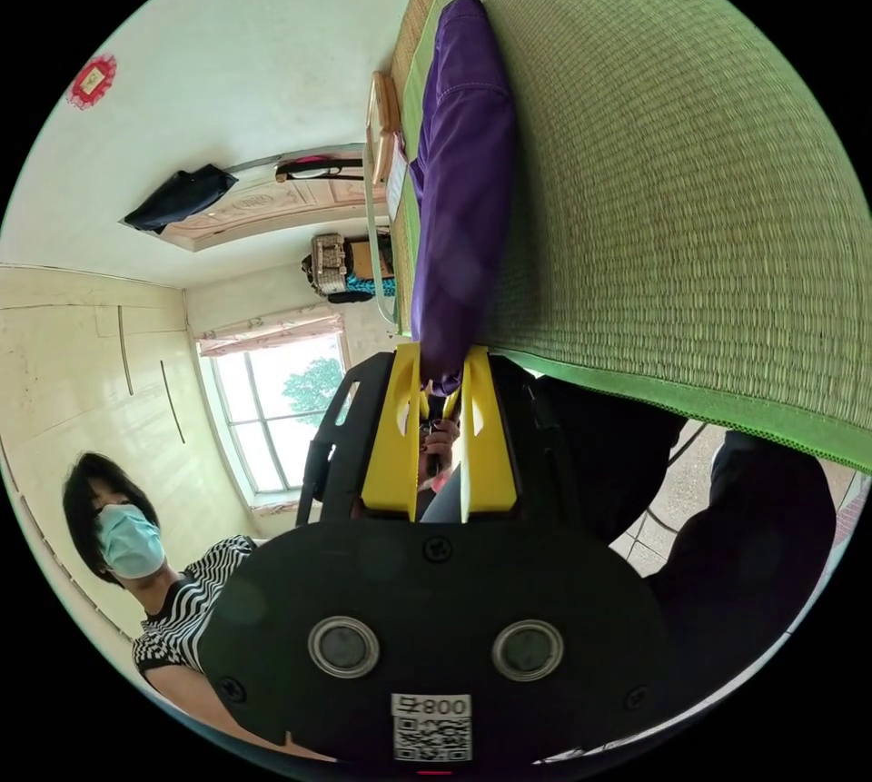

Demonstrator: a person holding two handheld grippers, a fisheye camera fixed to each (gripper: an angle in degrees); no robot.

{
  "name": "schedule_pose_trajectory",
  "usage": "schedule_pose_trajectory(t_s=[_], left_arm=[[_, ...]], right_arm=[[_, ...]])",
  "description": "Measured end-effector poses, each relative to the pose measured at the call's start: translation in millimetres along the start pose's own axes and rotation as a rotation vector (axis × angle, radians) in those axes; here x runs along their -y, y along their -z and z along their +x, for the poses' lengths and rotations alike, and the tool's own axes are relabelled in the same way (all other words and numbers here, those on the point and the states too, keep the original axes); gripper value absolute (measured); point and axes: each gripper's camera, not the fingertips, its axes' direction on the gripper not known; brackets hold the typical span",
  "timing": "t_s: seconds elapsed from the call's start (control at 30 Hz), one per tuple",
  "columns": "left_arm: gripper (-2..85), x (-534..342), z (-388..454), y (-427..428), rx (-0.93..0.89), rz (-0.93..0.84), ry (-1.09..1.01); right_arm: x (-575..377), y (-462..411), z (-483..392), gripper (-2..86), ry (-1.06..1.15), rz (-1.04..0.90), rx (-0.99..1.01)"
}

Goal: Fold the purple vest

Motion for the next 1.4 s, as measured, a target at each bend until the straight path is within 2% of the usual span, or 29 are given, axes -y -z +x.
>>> schedule_pose_trajectory(t_s=[0.43,1.4], left_arm=[[5.7,-8,-11,-4,0.078,-0.115,0.003],[4.3,-65,32,8,-0.005,-0.265,0.003]], right_arm=[[-35,10,23,7.3,-0.007,0.013,-0.007],[-145,59,117,7.2,0.018,0.092,0.007]])
